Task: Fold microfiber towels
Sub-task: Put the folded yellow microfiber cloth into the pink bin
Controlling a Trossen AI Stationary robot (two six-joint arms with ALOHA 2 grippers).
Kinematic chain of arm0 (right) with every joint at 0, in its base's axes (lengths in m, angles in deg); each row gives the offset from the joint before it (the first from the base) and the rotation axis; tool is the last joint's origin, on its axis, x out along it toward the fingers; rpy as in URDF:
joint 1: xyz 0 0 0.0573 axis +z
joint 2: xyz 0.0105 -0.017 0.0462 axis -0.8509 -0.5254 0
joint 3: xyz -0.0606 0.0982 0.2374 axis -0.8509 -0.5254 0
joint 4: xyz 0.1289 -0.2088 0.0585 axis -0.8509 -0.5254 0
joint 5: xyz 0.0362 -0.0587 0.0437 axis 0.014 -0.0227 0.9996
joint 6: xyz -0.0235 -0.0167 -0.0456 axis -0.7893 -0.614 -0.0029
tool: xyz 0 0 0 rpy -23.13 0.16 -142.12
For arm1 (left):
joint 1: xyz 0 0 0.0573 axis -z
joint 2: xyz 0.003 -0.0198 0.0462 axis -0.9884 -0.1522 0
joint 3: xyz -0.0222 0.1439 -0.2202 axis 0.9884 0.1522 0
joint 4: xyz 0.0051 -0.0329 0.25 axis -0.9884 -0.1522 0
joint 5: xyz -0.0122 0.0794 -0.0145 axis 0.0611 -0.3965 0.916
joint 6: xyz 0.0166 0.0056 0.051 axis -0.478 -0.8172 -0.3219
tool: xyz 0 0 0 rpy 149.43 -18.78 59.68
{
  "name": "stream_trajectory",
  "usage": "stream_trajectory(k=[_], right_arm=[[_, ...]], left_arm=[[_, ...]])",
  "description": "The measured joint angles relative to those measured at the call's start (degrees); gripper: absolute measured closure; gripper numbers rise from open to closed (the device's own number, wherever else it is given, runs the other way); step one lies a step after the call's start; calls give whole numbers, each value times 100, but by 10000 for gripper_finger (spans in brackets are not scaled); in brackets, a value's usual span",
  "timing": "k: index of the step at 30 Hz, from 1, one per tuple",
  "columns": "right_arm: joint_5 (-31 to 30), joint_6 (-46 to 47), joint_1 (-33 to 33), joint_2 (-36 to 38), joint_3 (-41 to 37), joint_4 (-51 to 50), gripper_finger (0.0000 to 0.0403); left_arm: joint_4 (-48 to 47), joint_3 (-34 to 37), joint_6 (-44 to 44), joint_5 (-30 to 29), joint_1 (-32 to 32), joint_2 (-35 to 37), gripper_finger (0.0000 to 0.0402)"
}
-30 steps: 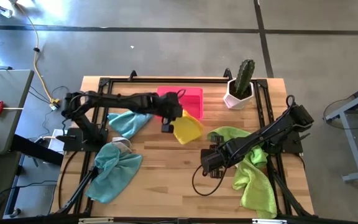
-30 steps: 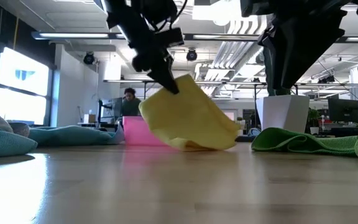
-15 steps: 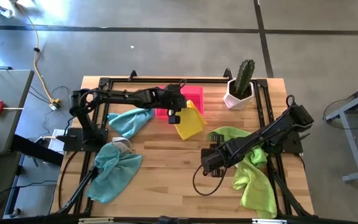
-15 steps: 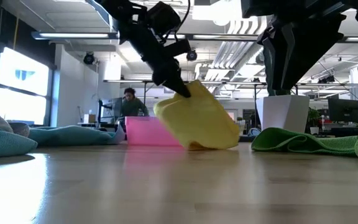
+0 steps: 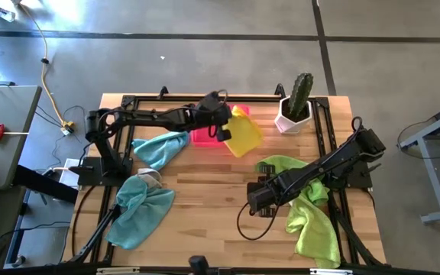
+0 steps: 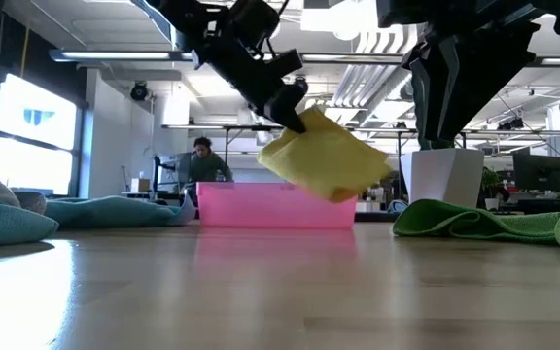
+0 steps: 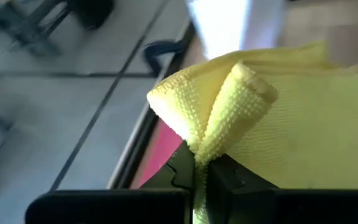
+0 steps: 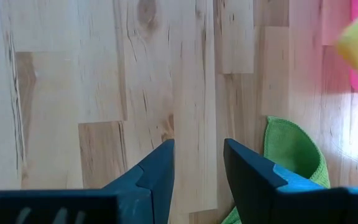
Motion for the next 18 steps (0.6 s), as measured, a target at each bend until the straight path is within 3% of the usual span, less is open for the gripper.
stream_trajectory(k=[6,18], right_arm=[[2,0,0,0,0,17,271],[2,0,0,0,0,19,271]], left_arm=[[-459,0,1056,-558,-339,0,397],[-2186,0,2673,-434,-635,0,397]])
